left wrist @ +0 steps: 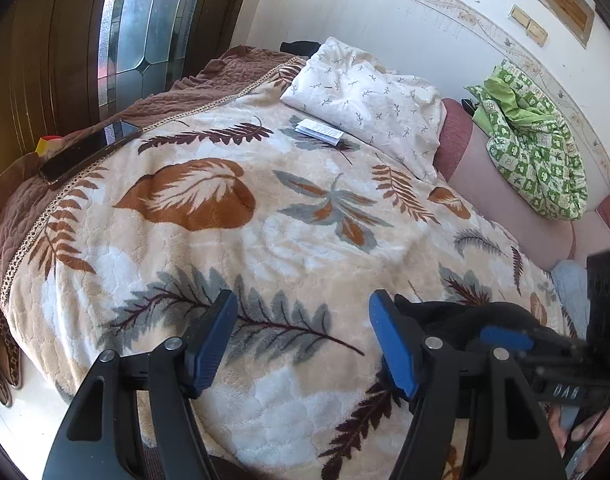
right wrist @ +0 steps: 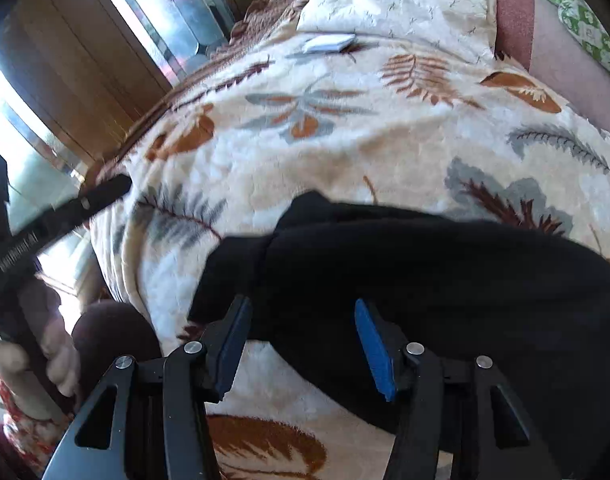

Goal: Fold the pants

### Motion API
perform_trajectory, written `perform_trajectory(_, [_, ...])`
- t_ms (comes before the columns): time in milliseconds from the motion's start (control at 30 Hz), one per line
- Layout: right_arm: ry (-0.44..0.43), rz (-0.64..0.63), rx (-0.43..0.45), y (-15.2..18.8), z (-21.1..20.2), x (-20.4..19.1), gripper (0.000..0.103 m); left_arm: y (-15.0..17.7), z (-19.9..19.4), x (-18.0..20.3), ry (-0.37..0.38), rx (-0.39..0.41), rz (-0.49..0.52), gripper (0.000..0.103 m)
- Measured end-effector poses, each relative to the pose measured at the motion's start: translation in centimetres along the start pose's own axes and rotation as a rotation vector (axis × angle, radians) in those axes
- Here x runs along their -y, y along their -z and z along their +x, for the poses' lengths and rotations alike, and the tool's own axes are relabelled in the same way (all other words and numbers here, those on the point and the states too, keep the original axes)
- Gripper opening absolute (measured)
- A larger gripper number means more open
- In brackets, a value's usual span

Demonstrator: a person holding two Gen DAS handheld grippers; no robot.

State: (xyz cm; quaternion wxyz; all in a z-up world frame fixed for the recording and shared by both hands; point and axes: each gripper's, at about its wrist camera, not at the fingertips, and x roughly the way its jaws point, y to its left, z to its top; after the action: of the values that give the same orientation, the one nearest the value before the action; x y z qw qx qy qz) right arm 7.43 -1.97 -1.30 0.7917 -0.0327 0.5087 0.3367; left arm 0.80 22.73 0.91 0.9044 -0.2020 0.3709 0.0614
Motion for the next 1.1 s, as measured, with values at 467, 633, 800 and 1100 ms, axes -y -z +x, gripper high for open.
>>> perform_trajectory(467, [0.040, -0.194, -0.147, -1.4, 5.9, -1.7, 0.041, 1.1, 0.5, 1.9, 0.081, -0.042, 0.039, 0.068])
perform_trajectory(633, [0.052, -0.176, -0.077, -1.0, 4.1, -1.3, 0.014, 1.7, 1.3, 2.8, 0.107, -0.071, 0.054, 0.068])
perform_trajectory(800, [0.034, -0.116, 0.009, -3.4, 2.3, -0.8, 0.011, 2.0, 1.8, 3.2, 0.121, -0.091, 0.052, 0.068])
perform_trajectory(1100, [0.060, -0.032, -0.070, -7.2, 7.1, -0.1, 0.020, 2.5, 2.1, 3.8, 0.116, -0.113, 0.063, 0.068])
